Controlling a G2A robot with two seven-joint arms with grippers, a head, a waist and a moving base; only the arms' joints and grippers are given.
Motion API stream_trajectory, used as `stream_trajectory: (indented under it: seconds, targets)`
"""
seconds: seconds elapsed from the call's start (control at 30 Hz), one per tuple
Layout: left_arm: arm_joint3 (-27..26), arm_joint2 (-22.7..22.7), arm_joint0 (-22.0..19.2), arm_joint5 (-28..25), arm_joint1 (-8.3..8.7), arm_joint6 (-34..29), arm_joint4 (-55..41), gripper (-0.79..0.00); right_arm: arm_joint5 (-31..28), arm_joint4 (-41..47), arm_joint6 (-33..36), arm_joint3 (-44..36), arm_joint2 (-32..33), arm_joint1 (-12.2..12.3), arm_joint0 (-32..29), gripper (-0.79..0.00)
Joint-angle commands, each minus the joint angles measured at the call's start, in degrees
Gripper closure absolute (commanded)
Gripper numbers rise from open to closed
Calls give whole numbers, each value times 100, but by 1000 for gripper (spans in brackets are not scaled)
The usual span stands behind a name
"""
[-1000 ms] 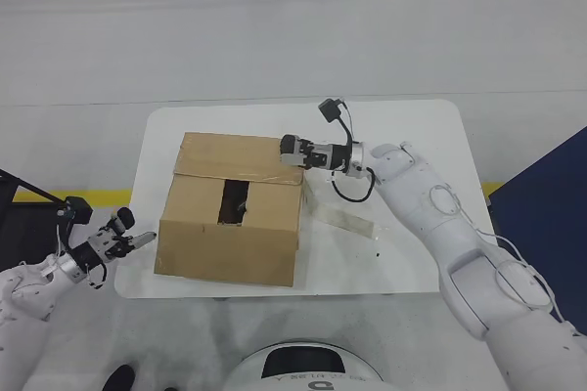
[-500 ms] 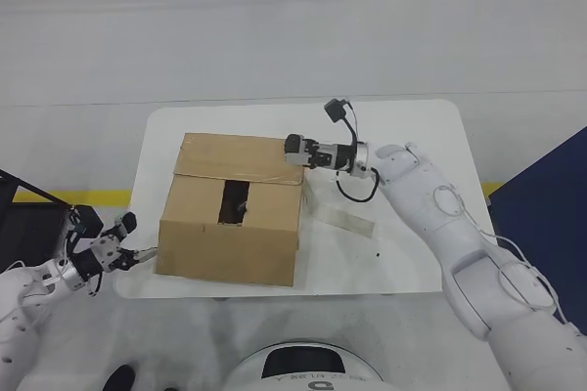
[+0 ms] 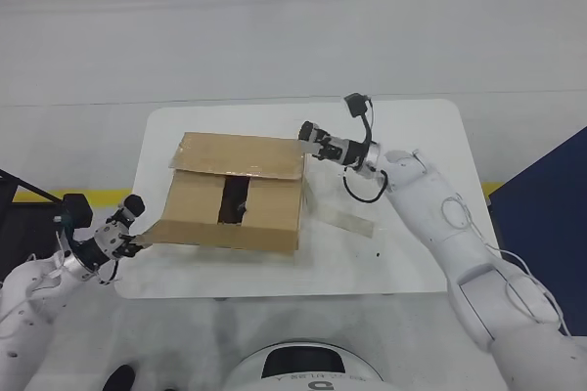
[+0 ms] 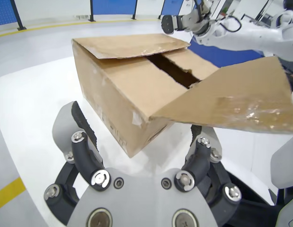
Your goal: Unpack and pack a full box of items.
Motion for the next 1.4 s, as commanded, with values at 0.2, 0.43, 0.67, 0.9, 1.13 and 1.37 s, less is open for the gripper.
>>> stream_trajectory:
  seconds: [0.2, 0.43, 0.67, 0.9, 1.13, 1.37]
  targets:
    - [-52, 450, -584, 627, 27, -1386, -1681, -785, 0, -317, -422, -726, 590, 238, -611, -785]
    - [-157, 606, -1116, 1753, -50, -1986, -2230, -785, 0, -605, -691, -1207, 947, 403, -1070, -785]
    - [-114, 853, -1619, 2520, -135, -2218, -1541, -785, 0, -838, -882, -1454, 1097, 514, -1343, -785]
    - [208, 1256, -1975, 2638, -254, -2236, -1166, -785, 0, -1140, -1086, -1488, 1091, 580, -1449, -785]
    - [595, 1491, -2278, 2817, -378, -2105, -1203, -785, 0, -1562, -1318, -1361, 994, 592, -1404, -785]
    - [753, 1556, -2350, 2819, -447, -2160, -1304, -785, 0, -1562, -1318, -1361, 994, 592, -1404, -785]
